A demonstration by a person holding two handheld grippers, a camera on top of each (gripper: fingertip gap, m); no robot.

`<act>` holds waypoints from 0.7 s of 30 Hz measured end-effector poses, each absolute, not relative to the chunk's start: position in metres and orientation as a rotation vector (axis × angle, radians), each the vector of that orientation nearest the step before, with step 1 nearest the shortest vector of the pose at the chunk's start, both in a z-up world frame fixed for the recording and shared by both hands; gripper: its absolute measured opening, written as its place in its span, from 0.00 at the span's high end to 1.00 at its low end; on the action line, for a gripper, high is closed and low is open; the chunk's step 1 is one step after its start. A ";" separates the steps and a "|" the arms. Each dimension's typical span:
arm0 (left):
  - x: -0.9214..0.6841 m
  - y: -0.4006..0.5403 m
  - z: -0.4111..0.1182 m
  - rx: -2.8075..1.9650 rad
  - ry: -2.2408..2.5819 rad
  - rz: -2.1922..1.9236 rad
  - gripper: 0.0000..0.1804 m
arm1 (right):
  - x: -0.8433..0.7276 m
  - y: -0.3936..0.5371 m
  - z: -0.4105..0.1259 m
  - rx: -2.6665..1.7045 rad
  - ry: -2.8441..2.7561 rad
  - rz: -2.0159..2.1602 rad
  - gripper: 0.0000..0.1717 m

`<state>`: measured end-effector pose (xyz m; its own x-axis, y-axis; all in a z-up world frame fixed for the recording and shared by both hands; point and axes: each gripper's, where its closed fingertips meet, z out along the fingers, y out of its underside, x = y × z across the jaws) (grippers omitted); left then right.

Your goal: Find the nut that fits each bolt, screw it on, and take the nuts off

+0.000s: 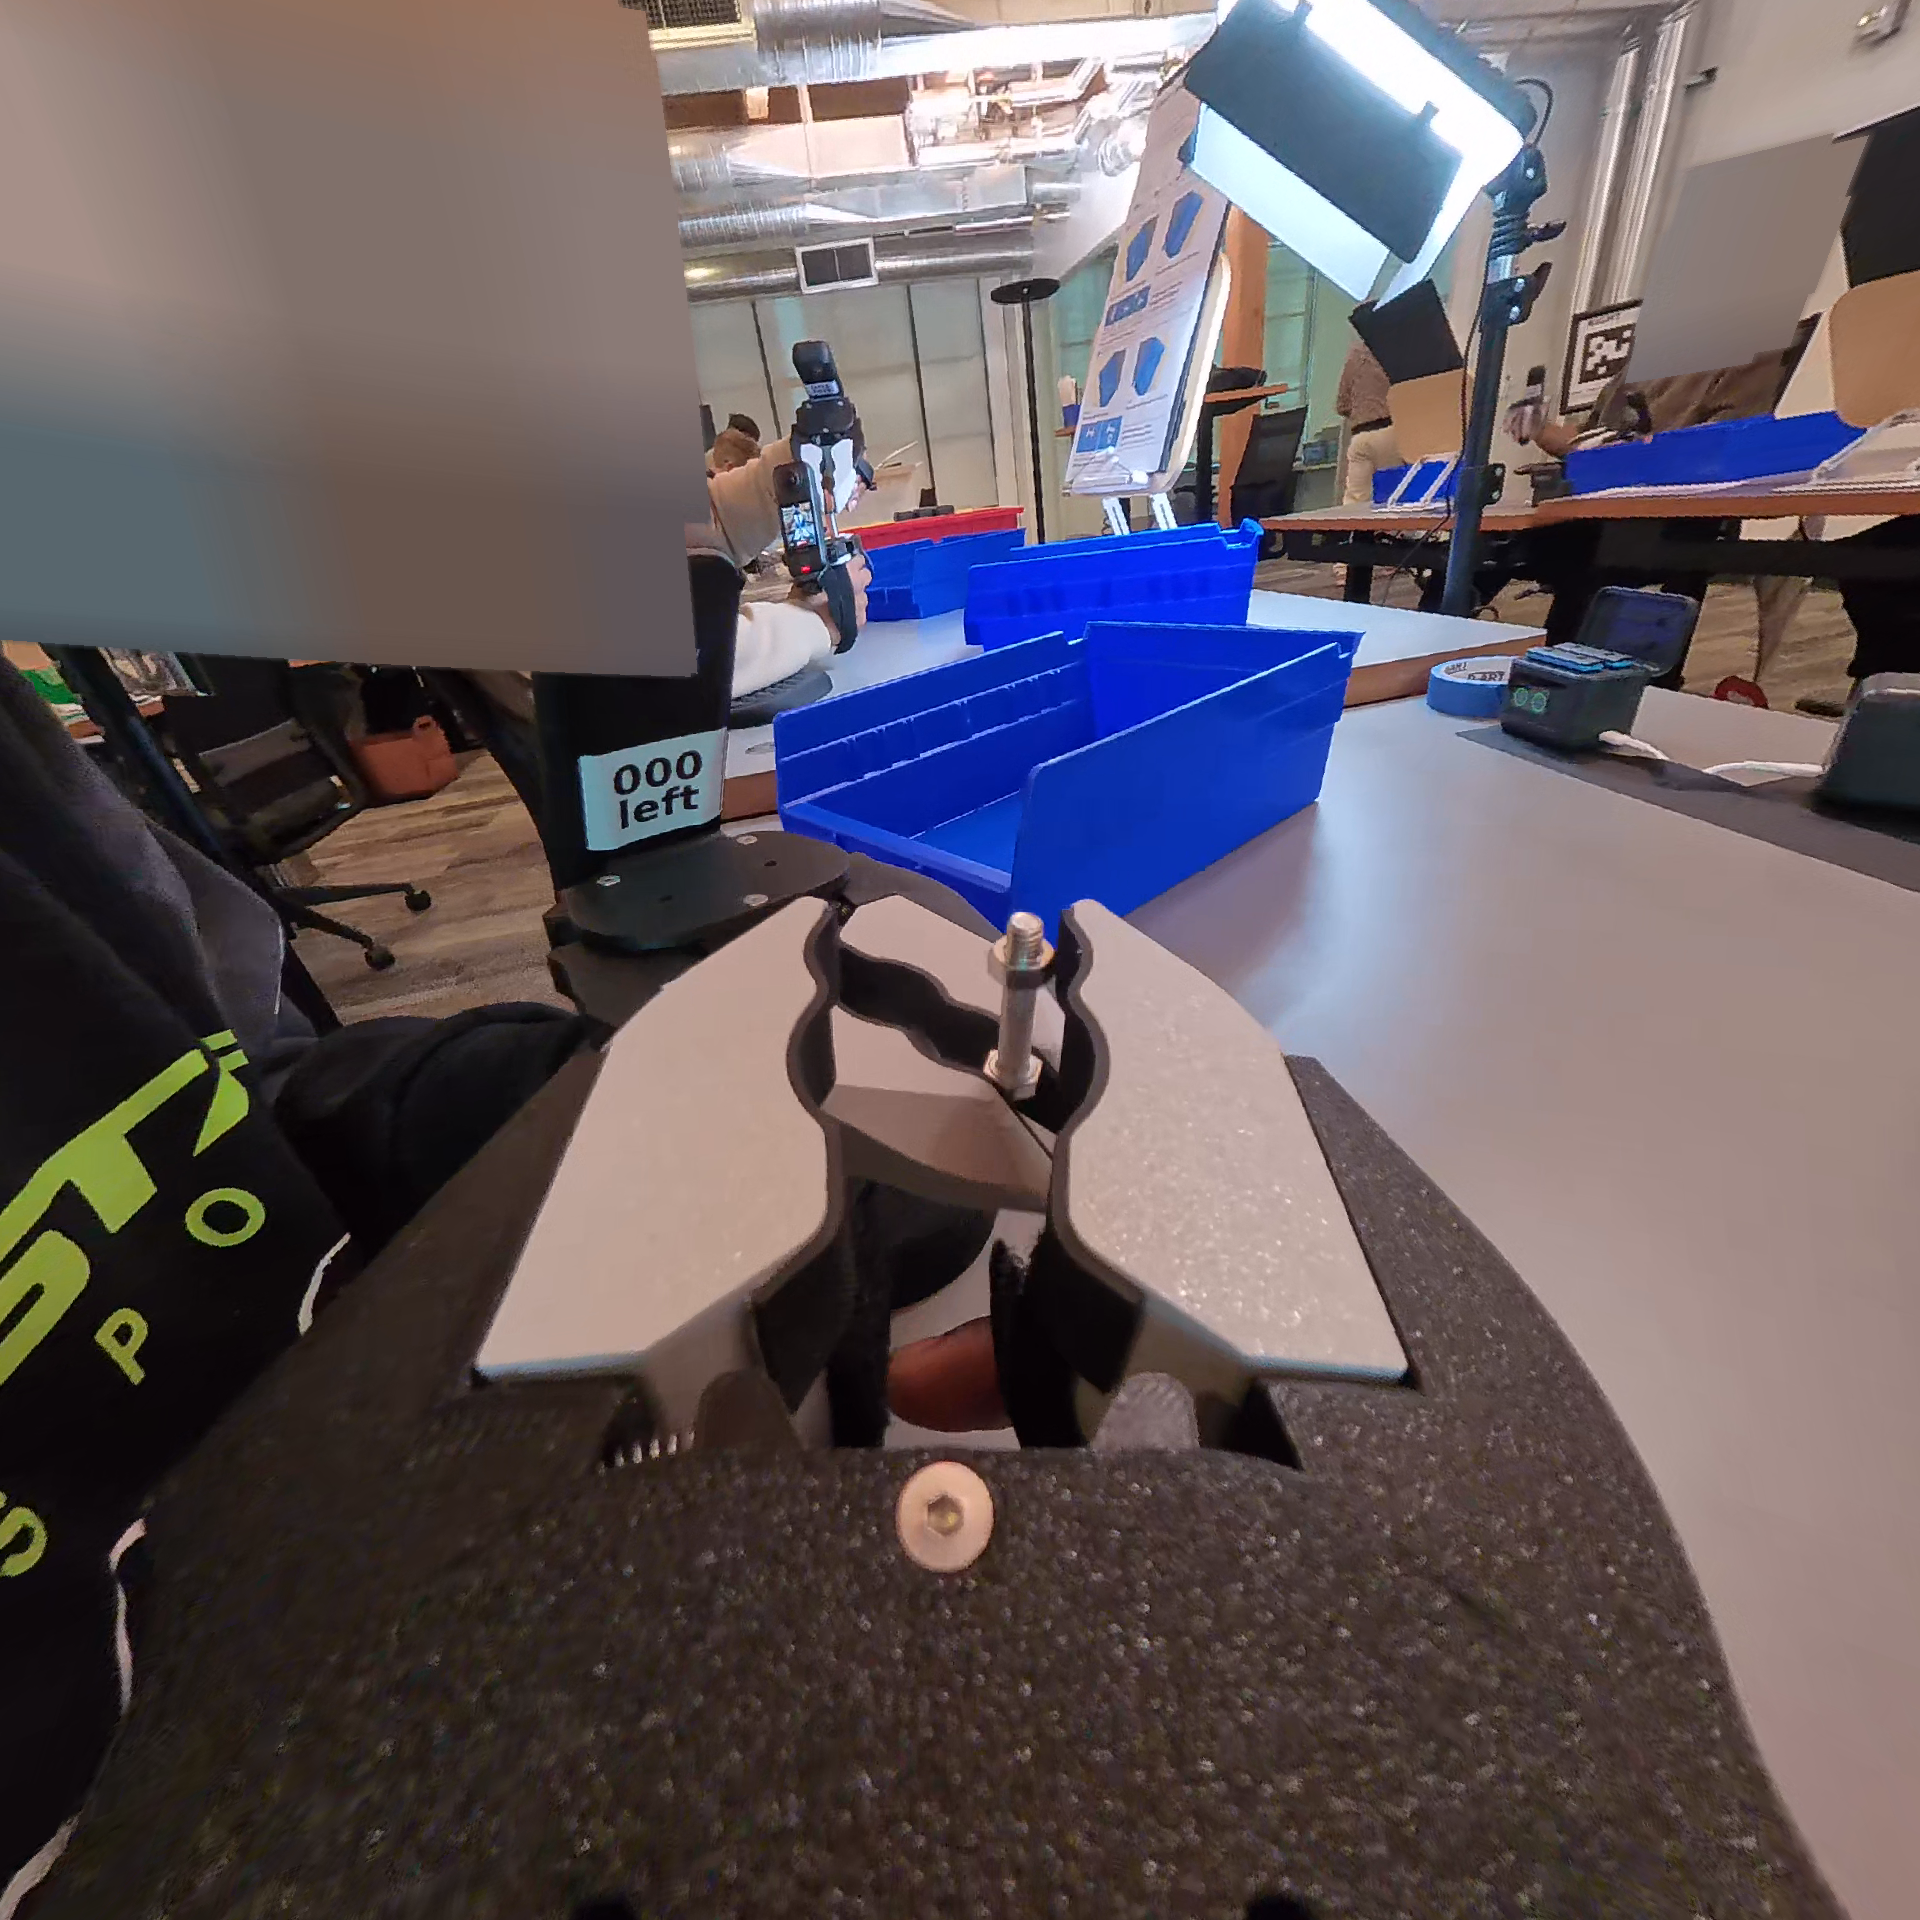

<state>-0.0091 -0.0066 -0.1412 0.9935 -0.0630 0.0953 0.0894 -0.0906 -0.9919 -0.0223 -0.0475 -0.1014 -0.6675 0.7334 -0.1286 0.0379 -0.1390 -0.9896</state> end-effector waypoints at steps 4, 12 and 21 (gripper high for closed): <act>-0.010 -0.007 -0.141 -1.655 -0.024 -0.127 0.94 | -0.015 -0.039 -0.102 -0.882 -1.614 1.853 0.80; -0.010 -0.007 -0.141 -1.656 -0.024 -0.125 0.94 | -0.010 -0.026 -0.101 -0.909 -1.559 1.867 0.88; -0.007 -0.006 -0.143 -1.672 -0.002 -0.120 0.94 | -0.027 -0.048 -0.103 -0.874 -1.637 1.876 0.74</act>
